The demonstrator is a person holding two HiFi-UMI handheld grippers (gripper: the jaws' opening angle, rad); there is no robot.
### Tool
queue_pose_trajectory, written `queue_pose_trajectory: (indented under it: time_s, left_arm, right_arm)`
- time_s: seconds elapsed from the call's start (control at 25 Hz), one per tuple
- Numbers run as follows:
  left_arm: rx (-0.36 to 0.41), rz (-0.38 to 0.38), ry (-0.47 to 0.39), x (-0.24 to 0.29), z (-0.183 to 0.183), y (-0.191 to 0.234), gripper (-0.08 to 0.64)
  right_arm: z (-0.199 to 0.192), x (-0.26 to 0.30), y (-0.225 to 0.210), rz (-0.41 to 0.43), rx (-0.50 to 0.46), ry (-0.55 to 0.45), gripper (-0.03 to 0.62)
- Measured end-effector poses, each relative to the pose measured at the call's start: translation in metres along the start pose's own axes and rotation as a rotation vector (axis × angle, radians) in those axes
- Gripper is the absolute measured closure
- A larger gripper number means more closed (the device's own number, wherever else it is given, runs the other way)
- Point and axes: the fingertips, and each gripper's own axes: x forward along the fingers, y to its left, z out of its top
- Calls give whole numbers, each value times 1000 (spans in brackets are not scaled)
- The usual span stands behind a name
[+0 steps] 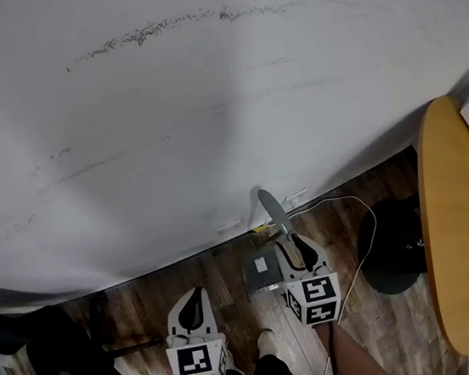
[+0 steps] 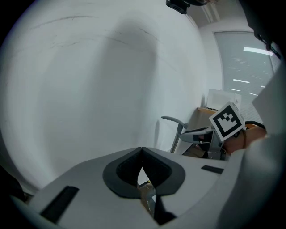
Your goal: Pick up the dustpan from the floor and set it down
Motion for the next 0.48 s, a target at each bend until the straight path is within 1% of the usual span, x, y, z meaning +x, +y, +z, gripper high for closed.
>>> queue_pose_trajectory:
  time_s: [0.24,0.36,0.48]
  left_arm:
    - [11,-19,-41,-30,36,4,543]
    - [-5,-28,-52,-53,58,4,543]
    - [-30,-38,-73,-80,80,3,543]
  right_arm:
    - [11,-49,-3,-86,94,-6,431]
    - [34,-79,0,-122,112,-26,431]
    - [68,-114,10,-135,107,-61,433]
